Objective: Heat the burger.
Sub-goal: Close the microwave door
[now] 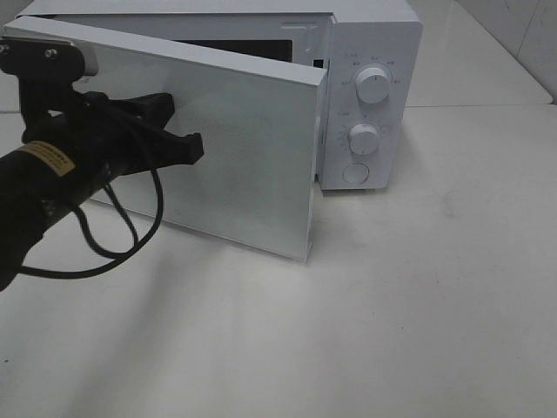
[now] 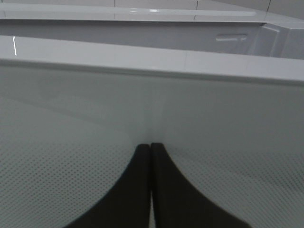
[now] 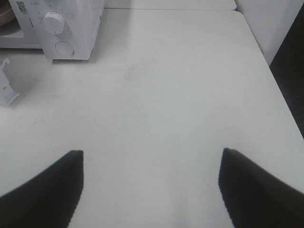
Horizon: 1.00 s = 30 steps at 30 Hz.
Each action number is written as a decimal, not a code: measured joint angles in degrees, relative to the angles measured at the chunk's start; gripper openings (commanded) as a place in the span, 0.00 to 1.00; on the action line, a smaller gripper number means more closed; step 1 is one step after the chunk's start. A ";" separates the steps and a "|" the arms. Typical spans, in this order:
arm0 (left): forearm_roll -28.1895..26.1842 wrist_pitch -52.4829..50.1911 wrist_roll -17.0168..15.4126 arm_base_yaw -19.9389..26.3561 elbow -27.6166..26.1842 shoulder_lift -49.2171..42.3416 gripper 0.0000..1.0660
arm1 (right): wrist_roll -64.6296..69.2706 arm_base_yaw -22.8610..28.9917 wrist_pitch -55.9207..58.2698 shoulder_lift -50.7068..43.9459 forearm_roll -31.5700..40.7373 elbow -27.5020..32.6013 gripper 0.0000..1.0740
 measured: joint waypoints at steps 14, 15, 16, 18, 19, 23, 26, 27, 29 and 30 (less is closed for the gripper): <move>-8.19 5.56 6.42 -1.55 -12.78 7.16 0.00 | 0.00 0.00 0.00 0.00 0.00 0.00 0.70; -9.34 6.13 7.56 -1.55 -14.27 7.96 0.00 | 0.00 0.00 0.00 0.00 0.00 0.00 0.70; -10.03 6.30 8.31 -1.55 -15.01 8.37 0.00 | 0.00 0.00 0.00 0.00 0.00 0.00 0.70; -11.29 6.93 9.68 -1.55 -16.27 9.17 0.00 | 0.00 0.00 0.00 0.00 0.00 0.00 0.70; -11.29 6.93 9.68 -1.55 -16.27 9.17 0.00 | 0.00 0.00 0.00 0.00 0.00 0.00 0.70; -12.43 10.31 12.95 -2.64 -19.71 10.89 0.00 | 0.00 0.00 0.00 0.00 0.00 0.00 0.70; -13.29 12.09 14.27 -2.86 -21.83 12.09 0.00 | 0.00 0.00 0.00 0.00 0.00 0.00 0.70; -13.41 12.26 14.44 -2.86 -22.52 12.55 0.00 | 0.00 0.00 0.00 0.00 0.00 0.00 0.70; -13.35 13.24 14.61 -2.86 -23.66 13.29 0.00 | 0.00 0.00 0.00 0.00 0.00 0.00 0.70; -13.35 13.24 14.61 -2.86 -23.66 13.29 0.00 | 0.00 0.00 0.00 0.00 0.00 0.00 0.70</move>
